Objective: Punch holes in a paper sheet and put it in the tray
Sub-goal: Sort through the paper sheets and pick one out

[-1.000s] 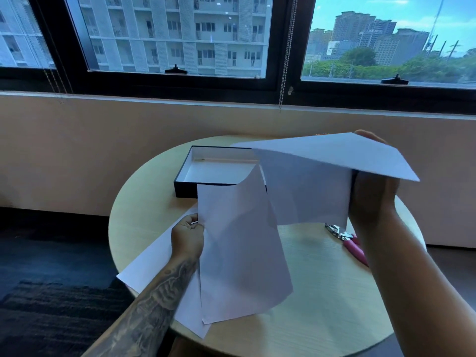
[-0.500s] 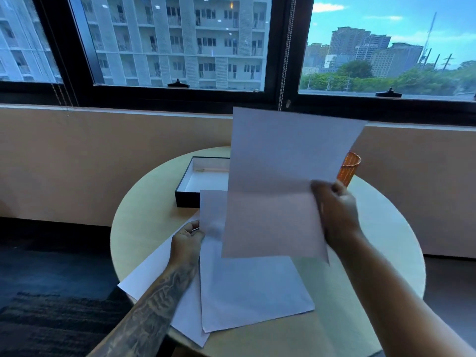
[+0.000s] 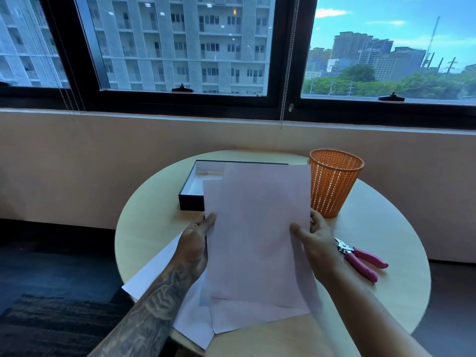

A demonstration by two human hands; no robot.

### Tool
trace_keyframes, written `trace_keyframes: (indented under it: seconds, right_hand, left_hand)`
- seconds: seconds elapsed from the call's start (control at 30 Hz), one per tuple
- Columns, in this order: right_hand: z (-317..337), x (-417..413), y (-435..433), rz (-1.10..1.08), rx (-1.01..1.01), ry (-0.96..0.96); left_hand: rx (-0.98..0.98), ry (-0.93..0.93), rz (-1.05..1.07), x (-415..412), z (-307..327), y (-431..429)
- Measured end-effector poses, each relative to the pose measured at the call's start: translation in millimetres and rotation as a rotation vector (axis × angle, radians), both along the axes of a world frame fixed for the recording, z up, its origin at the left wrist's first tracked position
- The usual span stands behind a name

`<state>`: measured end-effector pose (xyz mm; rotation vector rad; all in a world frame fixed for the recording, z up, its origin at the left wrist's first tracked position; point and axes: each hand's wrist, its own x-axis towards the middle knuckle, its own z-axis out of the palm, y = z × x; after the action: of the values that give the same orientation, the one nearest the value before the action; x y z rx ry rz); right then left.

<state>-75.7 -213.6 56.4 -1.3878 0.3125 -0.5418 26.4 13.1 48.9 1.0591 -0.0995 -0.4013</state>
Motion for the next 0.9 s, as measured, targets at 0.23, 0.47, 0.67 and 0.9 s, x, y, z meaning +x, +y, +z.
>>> trace_keyframes:
  seconds: [0.23,0.47,0.67,0.9]
  right_hand:
    - [46.4,-6.0,9.2,-0.1,-0.103,-0.196]
    - [56.5,-5.8,12.3,-0.05,-0.119,-0.25]
    - [51.7,-6.5,15.8,-0.027,-0.076,-0.231]
    - [32.3,0.5,14.3,-0.085,-0.079,-0.157]
  left_hand:
    - [0.183,-0.268,0.061,-4.3,48.3,-2.0]
    - [0.281,-0.412,0.099,-9.0,69.4,-0.6]
    - [0.382,-0.428,0.102,-16.9,61.8,-5.4]
    - [0.45,-0.351,0.005,-19.3,47.8,-6.4]
